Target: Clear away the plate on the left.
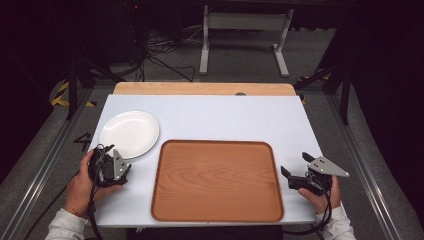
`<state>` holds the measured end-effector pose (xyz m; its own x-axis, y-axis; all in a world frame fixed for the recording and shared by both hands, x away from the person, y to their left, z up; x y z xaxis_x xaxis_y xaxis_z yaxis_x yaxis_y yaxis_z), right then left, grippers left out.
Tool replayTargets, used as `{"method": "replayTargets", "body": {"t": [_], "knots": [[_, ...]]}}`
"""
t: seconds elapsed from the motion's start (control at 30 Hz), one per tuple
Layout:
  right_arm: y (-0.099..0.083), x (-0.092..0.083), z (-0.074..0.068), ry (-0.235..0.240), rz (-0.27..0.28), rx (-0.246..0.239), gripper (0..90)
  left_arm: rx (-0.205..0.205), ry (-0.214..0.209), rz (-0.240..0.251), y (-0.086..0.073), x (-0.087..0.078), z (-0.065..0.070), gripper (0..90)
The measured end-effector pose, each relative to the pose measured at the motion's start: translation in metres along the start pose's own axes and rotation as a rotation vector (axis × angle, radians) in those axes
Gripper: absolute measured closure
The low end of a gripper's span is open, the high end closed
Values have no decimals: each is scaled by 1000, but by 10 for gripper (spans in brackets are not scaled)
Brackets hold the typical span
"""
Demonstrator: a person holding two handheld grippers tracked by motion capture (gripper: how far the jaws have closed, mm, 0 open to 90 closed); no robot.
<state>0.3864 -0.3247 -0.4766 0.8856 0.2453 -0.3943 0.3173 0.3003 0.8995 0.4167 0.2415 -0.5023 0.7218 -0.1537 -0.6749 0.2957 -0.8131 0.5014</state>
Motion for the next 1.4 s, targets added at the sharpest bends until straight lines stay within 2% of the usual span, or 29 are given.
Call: {"method": "replayTargets", "body": {"t": [0.07,0.2,0.23,0.3,0.37,0.67,0.77,0.8,0.83,0.9,1.1,1.23,1.4], "knots": [[-1,0,0,0,-5,-2,78,16,6,-5,1,2,0,169],[-1,1,-1,5,-7,-5,78,97,36,-50,5,8,-1,181],[-1,1,-1,7,-10,-5,78,97,36,-50,5,8,-1,185],[-2,1,-2,10,-12,-10,78,134,49,-58,8,10,-3,186],[-2,2,-2,11,-13,-12,78,137,54,-65,8,11,-3,190],[-3,2,-4,20,-17,-27,79,206,90,-98,12,18,-9,197],[-3,2,-4,21,-17,-24,79,232,106,-108,14,20,-10,199],[-3,2,-3,21,-18,-24,79,258,114,-110,15,21,-11,197],[-3,2,-3,21,-19,-24,79,260,122,-116,16,21,-10,194],[-3,2,-4,21,-19,-26,79,283,121,-120,17,22,-9,203],[-3,2,-6,27,-21,-34,80,330,71,-129,16,22,-6,332],[-3,2,-6,26,-23,-37,80,337,43,-132,15,22,-2,427],[-3,2,-5,24,-20,-31,79,358,19,-134,13,22,5,609]]}}
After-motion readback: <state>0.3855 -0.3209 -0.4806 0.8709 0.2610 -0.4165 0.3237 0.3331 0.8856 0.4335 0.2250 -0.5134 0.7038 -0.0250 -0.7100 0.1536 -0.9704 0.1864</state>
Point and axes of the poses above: each handheld gripper's, and its own axes: x roughly forward along the jaws, y roughly out of its top, z roughly to its right, the point moved 7 cm from there along x, roughly forward along the jaws, and after that the axes turned 8 degrees about -y, right-handed, at the moved point
